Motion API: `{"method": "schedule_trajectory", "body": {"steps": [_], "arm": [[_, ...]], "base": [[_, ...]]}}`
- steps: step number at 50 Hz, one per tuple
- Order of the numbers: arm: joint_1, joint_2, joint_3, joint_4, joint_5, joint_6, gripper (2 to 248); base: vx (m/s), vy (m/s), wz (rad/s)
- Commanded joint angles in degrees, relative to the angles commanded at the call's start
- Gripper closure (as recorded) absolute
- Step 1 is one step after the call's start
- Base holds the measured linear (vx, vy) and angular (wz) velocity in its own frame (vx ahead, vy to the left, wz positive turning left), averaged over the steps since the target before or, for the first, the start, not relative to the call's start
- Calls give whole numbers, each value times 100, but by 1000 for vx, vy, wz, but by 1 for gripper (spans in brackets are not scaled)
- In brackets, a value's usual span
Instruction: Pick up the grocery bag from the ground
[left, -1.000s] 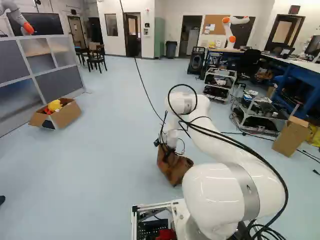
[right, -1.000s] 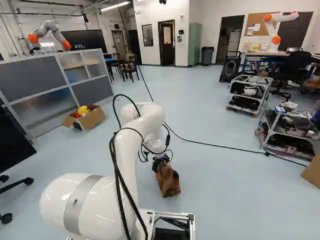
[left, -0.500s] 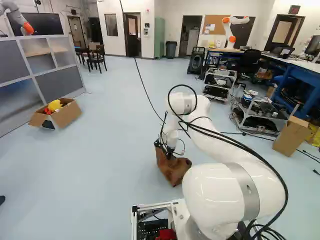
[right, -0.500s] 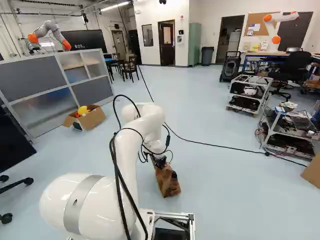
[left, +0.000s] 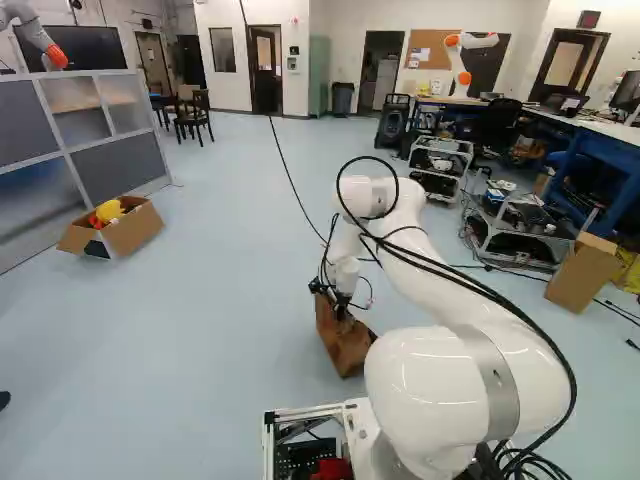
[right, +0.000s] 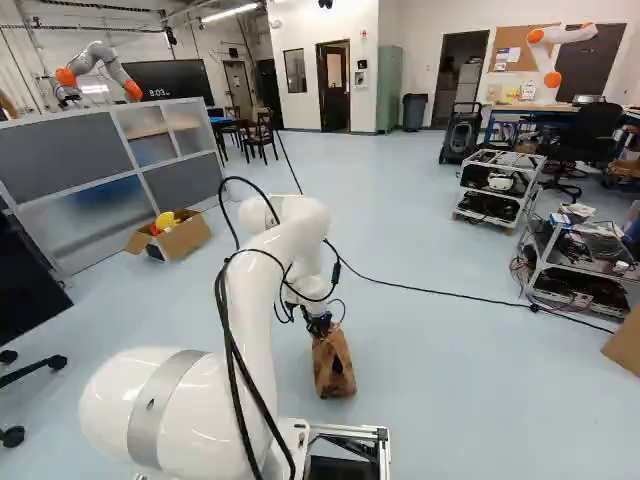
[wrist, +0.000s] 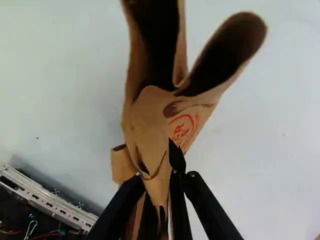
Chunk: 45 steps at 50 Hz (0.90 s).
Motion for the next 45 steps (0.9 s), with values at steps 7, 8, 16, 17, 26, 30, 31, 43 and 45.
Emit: {"method": "schedule_trajectory", "body": {"steps": [7, 8, 16, 17, 26, 30, 31, 43, 45], "arm": [[-9, 198, 293, 0, 0, 0, 228], [-10, 226, 334, 0, 0, 0, 228], [2, 440, 633, 0, 0, 0, 228], [5, 467, 668, 0, 0, 0, 228], [40, 697, 964, 0, 0, 0, 228], [57, 800, 1094, 0, 0, 0, 228], [61, 825, 1126, 0, 0, 0, 228], [114, 1135, 1517, 0, 0, 0, 228], [121, 1187, 1582, 0, 0, 0, 228]], "base": [[0, 0, 0], [0, 0, 0], [0, 0, 0], [0, 0, 0], [0, 0, 0], [0, 0, 0], [0, 0, 0], [0, 0, 0], [0, 0, 0]]}}
